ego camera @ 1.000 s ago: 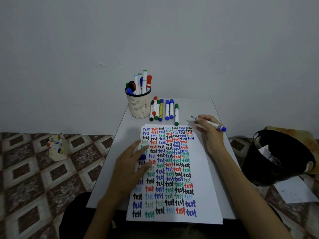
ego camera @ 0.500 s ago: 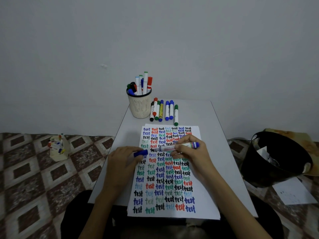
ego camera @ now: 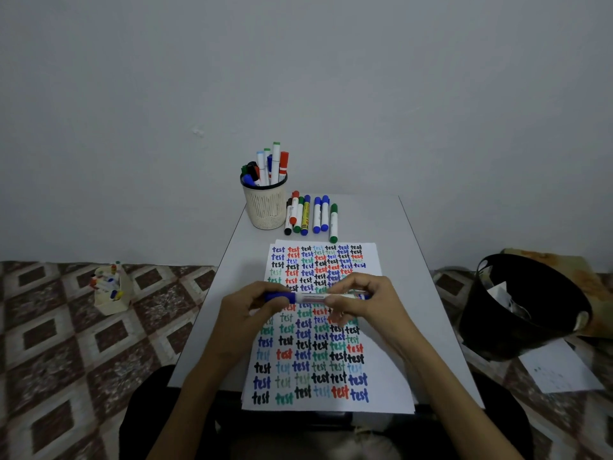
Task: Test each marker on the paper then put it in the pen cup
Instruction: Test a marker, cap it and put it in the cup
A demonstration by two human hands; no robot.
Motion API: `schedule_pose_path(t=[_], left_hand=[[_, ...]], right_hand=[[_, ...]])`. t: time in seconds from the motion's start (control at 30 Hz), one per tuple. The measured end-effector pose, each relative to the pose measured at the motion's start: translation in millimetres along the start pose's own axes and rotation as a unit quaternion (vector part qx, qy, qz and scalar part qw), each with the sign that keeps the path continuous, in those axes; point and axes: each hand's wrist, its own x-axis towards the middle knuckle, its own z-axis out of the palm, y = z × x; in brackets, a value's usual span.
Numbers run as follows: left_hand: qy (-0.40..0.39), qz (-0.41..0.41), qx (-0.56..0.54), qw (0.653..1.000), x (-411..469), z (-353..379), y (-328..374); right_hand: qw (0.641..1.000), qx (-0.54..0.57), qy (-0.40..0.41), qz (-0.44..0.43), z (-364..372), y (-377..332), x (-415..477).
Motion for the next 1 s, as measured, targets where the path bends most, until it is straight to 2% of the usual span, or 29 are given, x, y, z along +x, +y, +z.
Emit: schedule_pose_path(t=[0.17, 0.37, 0.5, 0.7, 0.8, 0.9, 0.93, 1.0], left_hand=[[-0.009, 0.016, -0.008, 1.0, 1, 5, 6], [0.014, 0.047, 0.016, 0.999, 6, 4, 6], [0.002, 0.086, 0.037, 0.996, 12, -2, 9], [-0.029, 0.111, 0.058, 0.992, 24, -18, 14], [-0.03, 0.094, 0.072, 0.993, 29, -21, 10], [-0.003, 0.059, 0.069, 0.996, 27, -16, -1], [0.005, 0.035, 0.066, 0.997, 24, -13, -5], [-0.008, -0.01, 0.065, 0.998, 17, -8, -14]], right_hand=[[0.993, -0.114, -0.03, -0.033, 3, 3, -4], [0.999, -0.048, -0.016, -0.012, 13, 4, -1], [1.0, 0.007, -0.014, 0.003, 18, 6, -2], [0.993, -0.087, -0.084, -0.002, 14, 1, 9], [0.953, -0.273, -0.101, -0.078, 14, -6, 27], [0.863, -0.48, -0.068, -0.141, 19, -10, 51], [0.842, -0.518, -0.059, -0.142, 22, -11, 60], [0.839, -0.528, -0.028, -0.133, 26, -16, 79]])
